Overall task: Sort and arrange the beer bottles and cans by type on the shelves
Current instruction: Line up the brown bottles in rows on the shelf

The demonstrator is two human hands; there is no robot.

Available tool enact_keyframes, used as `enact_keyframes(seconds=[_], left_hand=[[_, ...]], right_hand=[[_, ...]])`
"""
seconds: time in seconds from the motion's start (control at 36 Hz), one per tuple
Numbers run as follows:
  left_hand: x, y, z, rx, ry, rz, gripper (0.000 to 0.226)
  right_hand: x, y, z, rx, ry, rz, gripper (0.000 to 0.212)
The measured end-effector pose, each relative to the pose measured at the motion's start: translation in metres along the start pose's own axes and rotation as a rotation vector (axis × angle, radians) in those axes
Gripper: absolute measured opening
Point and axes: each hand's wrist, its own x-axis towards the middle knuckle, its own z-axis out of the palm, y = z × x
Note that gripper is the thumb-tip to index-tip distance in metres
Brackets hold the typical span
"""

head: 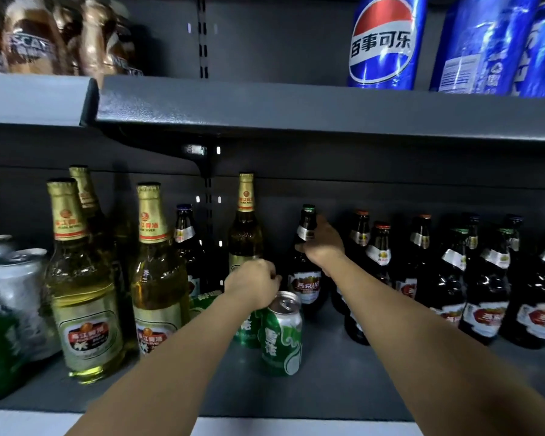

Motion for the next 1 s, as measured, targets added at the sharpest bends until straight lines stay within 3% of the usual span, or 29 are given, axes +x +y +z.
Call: enact_keyframes(seconds=[0.22, 0.31, 0.36, 0.42, 0.47, 0.58, 0.64, 0.69, 0.75, 0.83, 1.0], left_hand=[[0.0, -0.002, 0.001, -0.058, 0.015, -0.023, 0.025], [-0.006, 0.0, 0.0, -0.076, 0.073, -0.035, 0.027], [-0.013, 0.002, -0.001, -0.069, 0.139, -0.051, 0.03], [-0.02, 0.002, -0.002, -0.1, 0.172, -0.081, 0.03], [-0.027, 0.0, -0.002, -0.141, 0.159, -0.118, 0.031], [-0.039, -0.003, -0.008, -0.441, -0.029, -0.203, 0.034], [-0.045, -0.005, -0.013, -0.685, -0.07, -0.212, 0.047], [-0.045, -0.009, -0.013, -0.684, -0.113, -0.206, 0.056], [-0.048, -0.012, -0.012, -0.456, -0.087, -0.179, 0.061], [-0.052, -0.014, -0.007, -0.146, 0.034, -0.123, 0.064], [-0.066, 0.024, -0.005, -0.157, 0.067, -0.129, 0.058]], right_hand=[[0.005, 0.009, 0.011, 0.039, 0.01, 0.034, 0.062], [-0.008, 0.0, 0.009, -0.137, 0.08, 0.024, 0.075], [-0.026, -0.008, 0.004, -0.305, 0.27, -0.118, 0.068], [-0.046, -0.017, 0.0, -0.217, 0.322, -0.287, 0.051], [-0.065, -0.022, -0.004, -0.091, 0.129, -0.325, 0.041], [-0.1, -0.019, -0.007, 0.055, -0.299, -0.286, 0.043], [-0.112, -0.01, -0.005, -0.024, -0.479, -0.254, 0.053], [-0.12, 0.001, 0.0, -0.126, -0.562, -0.236, 0.073], [-0.126, 0.008, 0.004, -0.171, -0.492, -0.242, 0.078], [-0.136, 0.015, 0.001, -0.134, -0.334, -0.174, 0.069], [-0.153, 0.044, -0.041, -0.311, 0.079, -0.066, 0.053]])
